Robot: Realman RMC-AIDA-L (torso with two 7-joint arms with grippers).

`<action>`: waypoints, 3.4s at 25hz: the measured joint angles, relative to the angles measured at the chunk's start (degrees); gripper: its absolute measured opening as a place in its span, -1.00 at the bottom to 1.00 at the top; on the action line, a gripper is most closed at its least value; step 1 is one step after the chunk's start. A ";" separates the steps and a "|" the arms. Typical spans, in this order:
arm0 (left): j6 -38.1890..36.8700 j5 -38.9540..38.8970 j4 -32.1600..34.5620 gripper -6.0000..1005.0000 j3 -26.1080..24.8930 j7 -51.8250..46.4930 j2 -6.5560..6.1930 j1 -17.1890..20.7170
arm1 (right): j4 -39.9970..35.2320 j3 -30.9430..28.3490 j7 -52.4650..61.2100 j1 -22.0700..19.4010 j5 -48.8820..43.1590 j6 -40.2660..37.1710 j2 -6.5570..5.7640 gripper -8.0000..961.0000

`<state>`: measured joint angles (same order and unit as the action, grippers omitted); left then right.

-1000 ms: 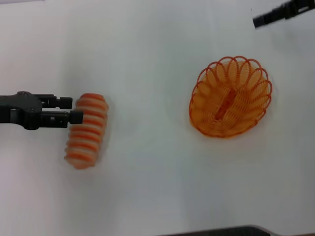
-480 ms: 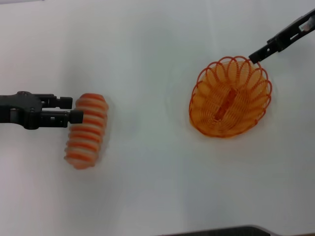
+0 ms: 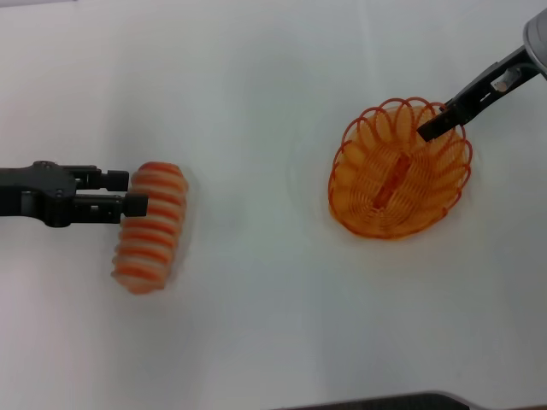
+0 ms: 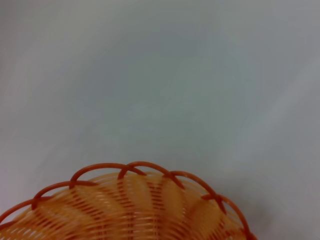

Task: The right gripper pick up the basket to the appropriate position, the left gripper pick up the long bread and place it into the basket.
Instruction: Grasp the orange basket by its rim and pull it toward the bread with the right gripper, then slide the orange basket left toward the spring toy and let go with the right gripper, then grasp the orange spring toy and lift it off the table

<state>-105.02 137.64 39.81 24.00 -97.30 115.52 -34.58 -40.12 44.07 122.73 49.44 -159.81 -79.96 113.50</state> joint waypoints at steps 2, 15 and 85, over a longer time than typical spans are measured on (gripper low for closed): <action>0.00 -0.01 0.00 0.48 -0.05 0.00 0.05 0.10 | 0.22 0.02 -0.19 -0.09 0.12 0.06 0.11 0.44; -0.05 -0.01 0.00 0.46 0.07 -0.09 0.06 0.21 | 0.56 -0.49 -0.47 -0.33 1.37 -0.33 0.43 -0.59; 1.96 0.43 -0.22 0.45 0.52 -5.21 -0.46 -2.30 | 7.66 -14.03 -25.96 -19.17 42.81 -24.58 -2.80 0.38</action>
<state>-103.07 138.07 39.59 24.52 -102.51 115.07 -36.88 -32.46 30.04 96.76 30.28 -117.00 -104.53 110.70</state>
